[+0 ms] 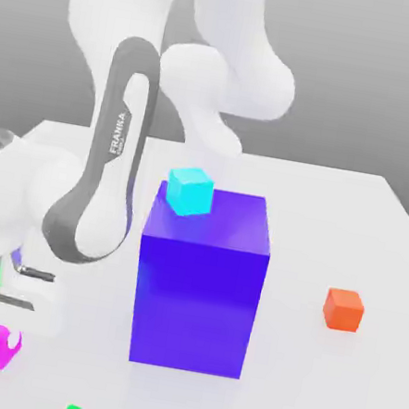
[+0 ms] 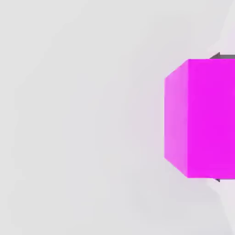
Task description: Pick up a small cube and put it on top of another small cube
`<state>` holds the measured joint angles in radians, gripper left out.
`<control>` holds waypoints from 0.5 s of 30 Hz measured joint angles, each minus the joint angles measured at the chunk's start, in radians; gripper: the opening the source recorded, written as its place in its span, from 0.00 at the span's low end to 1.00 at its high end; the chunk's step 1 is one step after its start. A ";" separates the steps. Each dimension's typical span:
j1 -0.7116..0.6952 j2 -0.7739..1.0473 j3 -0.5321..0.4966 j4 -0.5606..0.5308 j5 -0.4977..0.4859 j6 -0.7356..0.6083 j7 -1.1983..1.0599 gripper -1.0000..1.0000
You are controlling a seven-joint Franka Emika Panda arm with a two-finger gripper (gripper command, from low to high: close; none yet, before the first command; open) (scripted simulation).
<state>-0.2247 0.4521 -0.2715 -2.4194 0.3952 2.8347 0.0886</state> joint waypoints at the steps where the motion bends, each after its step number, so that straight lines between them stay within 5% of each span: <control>1: 0.014 -0.023 -0.018 -0.006 -0.019 -0.017 0.014 0.00; 5: 0.090 -0.147 -0.097 -0.026 -0.125 -0.116 0.098 0.00; 11: 0.287 -0.162 -0.018 0.147 -0.242 -0.290 0.252 0.00; 15: 0.292 -0.046 0.031 0.184 -0.202 -0.211 0.235 0.00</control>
<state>0.0676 0.4066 -0.2404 -2.2357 0.1930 2.6232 0.3236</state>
